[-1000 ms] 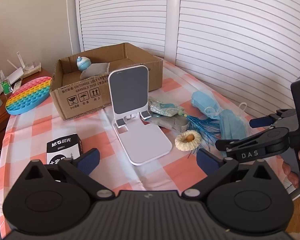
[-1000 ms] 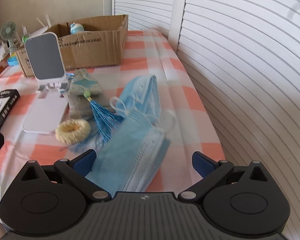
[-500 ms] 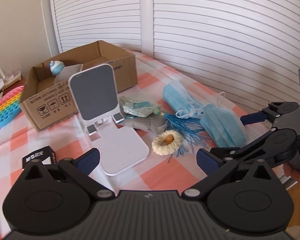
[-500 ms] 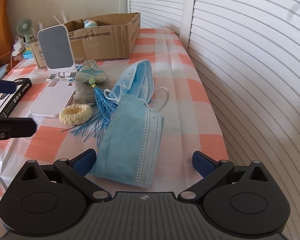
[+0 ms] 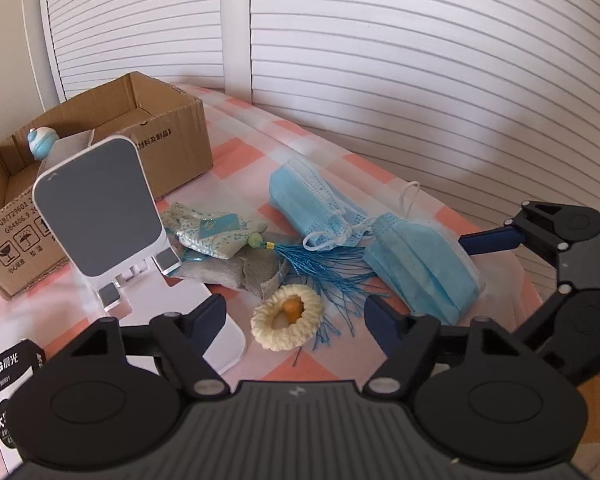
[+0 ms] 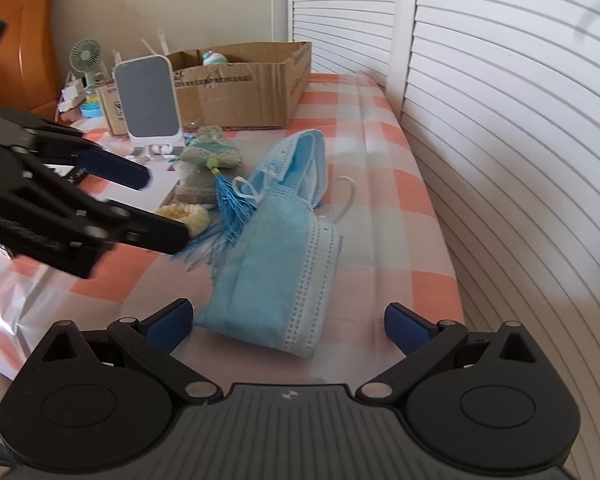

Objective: Organize soft objects
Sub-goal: 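Move the left tool to the cream scrunchie while the right tool approaches the blue masks, then close the left gripper on the cream scrunchie while the right gripper grasps a blue mask, then carry the scrunchie and blue mask into the cardboard box and open both grippers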

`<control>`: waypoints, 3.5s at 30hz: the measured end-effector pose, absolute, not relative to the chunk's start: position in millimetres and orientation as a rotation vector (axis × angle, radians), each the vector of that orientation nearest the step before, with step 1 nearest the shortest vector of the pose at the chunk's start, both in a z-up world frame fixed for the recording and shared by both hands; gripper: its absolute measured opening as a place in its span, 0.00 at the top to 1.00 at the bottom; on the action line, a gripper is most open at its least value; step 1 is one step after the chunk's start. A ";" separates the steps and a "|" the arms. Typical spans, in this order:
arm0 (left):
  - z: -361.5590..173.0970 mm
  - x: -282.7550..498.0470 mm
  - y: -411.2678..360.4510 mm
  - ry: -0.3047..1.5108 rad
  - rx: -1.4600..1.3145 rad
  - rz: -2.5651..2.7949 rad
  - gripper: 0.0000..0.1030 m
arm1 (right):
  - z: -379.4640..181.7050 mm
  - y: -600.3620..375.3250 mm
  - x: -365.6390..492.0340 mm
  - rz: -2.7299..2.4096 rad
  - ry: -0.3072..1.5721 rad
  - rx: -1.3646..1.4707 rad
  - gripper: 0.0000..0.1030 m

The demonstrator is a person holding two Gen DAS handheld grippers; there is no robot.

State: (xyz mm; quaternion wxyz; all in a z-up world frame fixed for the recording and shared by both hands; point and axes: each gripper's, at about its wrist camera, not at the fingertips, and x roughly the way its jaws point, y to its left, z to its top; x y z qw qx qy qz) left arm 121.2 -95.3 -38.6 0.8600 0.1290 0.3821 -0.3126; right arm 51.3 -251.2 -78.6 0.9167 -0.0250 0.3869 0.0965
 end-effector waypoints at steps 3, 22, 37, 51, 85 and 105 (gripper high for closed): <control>-42.7 127.1 -97.7 0.824 0.269 -0.661 0.34 | -75.3 -249.4 52.8 0.204 0.788 -0.039 0.00; -48.1 129.8 -104.6 0.857 0.279 -0.677 0.64 | -66.0 -248.4 52.6 0.229 0.760 -0.007 0.01; -26.2 109.3 -94.9 0.798 0.295 -0.696 0.64 | -69.2 -242.0 66.2 0.169 0.811 -0.032 0.19; -21.1 93.5 -80.3 0.810 0.321 -0.708 0.64 | -56.3 -241.0 59.0 0.168 0.813 -0.086 0.62; 2.7 125.4 25.0 0.797 0.285 -0.463 0.64 | -2.9 -190.1 124.9 0.318 0.737 -0.198 0.63; 43.9 259.4 28.6 0.698 0.293 -0.380 0.64 | 28.7 -174.3 249.6 0.351 0.697 -0.221 0.63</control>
